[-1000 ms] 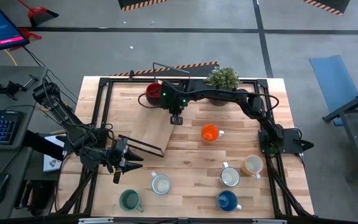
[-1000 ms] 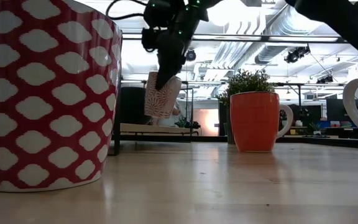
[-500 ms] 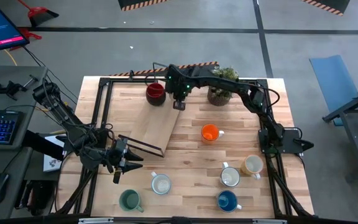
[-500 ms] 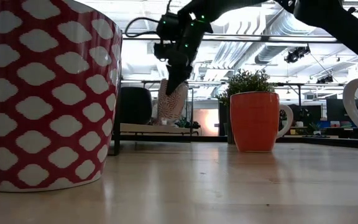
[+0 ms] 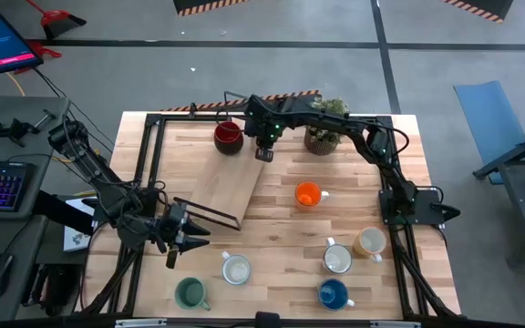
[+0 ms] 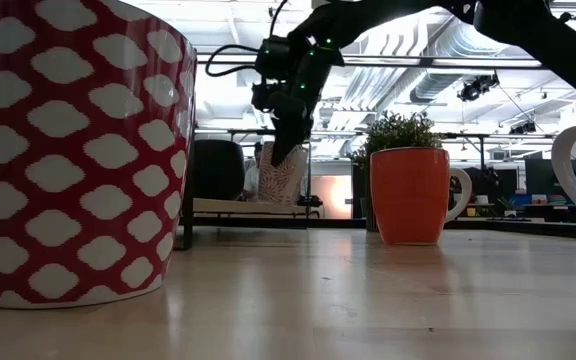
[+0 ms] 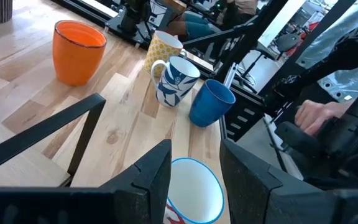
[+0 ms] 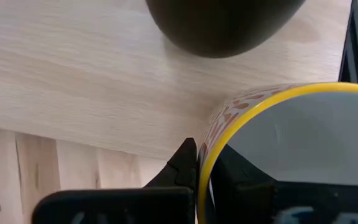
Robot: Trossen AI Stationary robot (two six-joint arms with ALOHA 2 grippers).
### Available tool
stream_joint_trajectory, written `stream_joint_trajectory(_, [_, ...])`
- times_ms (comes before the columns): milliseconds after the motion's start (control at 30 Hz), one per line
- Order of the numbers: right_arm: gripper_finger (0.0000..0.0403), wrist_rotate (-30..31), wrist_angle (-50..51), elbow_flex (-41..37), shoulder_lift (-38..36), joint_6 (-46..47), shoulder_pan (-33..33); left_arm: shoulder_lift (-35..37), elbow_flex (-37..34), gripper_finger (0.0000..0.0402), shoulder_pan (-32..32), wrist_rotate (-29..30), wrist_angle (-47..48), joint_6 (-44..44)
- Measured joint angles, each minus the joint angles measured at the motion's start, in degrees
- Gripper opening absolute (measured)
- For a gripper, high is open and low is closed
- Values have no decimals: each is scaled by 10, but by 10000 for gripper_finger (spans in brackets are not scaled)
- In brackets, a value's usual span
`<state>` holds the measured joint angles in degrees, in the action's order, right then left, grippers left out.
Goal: Place coffee mugs
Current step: Put the yellow cup on the shelf, then adjust the black cup
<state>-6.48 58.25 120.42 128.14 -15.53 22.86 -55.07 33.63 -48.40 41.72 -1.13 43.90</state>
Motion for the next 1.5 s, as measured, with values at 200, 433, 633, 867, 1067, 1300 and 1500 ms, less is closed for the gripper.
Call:
stream_joint_trajectory(200, [15,0,-8,-1,0,0,0,0,0,126,0,1,0,1])
stream_joint_trajectory(433, [44,18,-9,-1,0,0,0,0,0,126,0,1,0,5])
stream_joint_trajectory(633, [57,31,-18,-1,1,0,0,0,0,126,0,1,0,5])
stream_joint_trajectory(867, [84,35,-20,10,1,1,0,0,0,126,0,1,0,5])
stream_joint_trajectory(1067, [98,48,11,60,1,4,0,0,0,126,0,1,0,5])
stream_joint_trajectory(1300, [99,2,56,118,0,41,-6,0,0,126,0,1,0,5])
stream_joint_trajectory(1500, [99,-84,-18,119,2,45,-42,0,0,126,0,1,0,-5])
